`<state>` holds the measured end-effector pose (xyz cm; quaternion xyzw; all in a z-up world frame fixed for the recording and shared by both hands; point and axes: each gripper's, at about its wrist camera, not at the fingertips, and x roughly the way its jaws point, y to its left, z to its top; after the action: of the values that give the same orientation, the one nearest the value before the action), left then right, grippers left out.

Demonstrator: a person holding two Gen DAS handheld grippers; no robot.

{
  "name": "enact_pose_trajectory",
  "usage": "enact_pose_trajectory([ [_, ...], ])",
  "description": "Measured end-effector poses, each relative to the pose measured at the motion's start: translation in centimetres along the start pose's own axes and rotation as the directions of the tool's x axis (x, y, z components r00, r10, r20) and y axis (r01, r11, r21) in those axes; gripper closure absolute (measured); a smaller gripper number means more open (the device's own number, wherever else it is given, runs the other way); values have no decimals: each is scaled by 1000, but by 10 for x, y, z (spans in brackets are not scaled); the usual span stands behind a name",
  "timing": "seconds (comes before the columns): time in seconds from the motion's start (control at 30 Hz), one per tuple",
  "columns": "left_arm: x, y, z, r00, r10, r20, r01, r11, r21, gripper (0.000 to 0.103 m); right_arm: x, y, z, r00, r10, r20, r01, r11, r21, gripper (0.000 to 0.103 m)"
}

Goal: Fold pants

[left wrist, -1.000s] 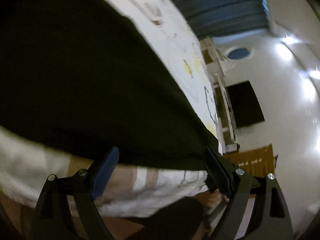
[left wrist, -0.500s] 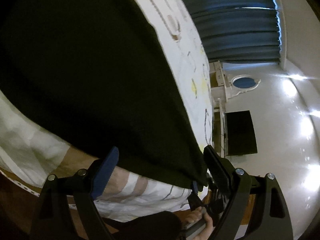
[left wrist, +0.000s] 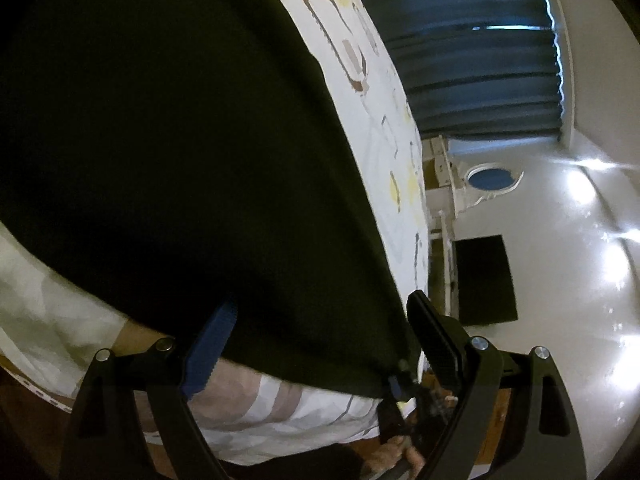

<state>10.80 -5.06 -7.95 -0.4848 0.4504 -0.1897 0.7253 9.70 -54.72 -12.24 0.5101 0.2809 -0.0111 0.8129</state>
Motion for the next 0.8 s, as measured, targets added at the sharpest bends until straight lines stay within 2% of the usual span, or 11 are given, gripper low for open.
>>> enact_pose_trajectory([
  [0.1,0,0,0,1000,-8,14,9,1000,-9,18,-2,2,-2,1000,5,9,-5,1000,-19,92],
  [0.33,4,5,-2,998,-50,40,52,997,-51,18,-4,4,-1,999,28,19,-28,999,-22,92],
  [0.37,3,5,-3,998,-50,41,52,998,-46,20,-4,3,-1,999,30,19,-29,999,-20,92],
  [0.4,3,5,-5,998,-38,45,39,999,-32,25,-5,-2,-3,999,32,19,-32,999,-17,92],
  [0.43,3,7,-5,999,-21,42,23,999,-32,36,-5,-3,-3,999,36,20,-36,999,-12,92],
  [0.47,6,10,-4,999,-2,32,4,999,-48,53,-5,-4,-4,999,39,21,-39,999,-10,92],
  [0.5,9,15,-3,1000,13,22,-11,997,-73,64,-5,-5,-4,999,41,21,-41,999,-7,92],
  [0.53,10,20,-2,999,30,15,-28,995,-94,85,-4,-4,-4,999,42,20,-42,999,-6,92],
  [0.57,12,28,0,999,49,5,-48,990,-130,95,-4,-5,-5,999,45,19,-44,999,-5,92],
  [0.63,14,33,1,1000,31,-1,-31,988,-150,95,-3,-5,-5,999,49,19,-49,999,-1,92],
  [0.8,10,28,-1,1000,26,-2,-27,992,-120,96,-8,-5,-5,998,62,27,-62,998,-8,92],
])
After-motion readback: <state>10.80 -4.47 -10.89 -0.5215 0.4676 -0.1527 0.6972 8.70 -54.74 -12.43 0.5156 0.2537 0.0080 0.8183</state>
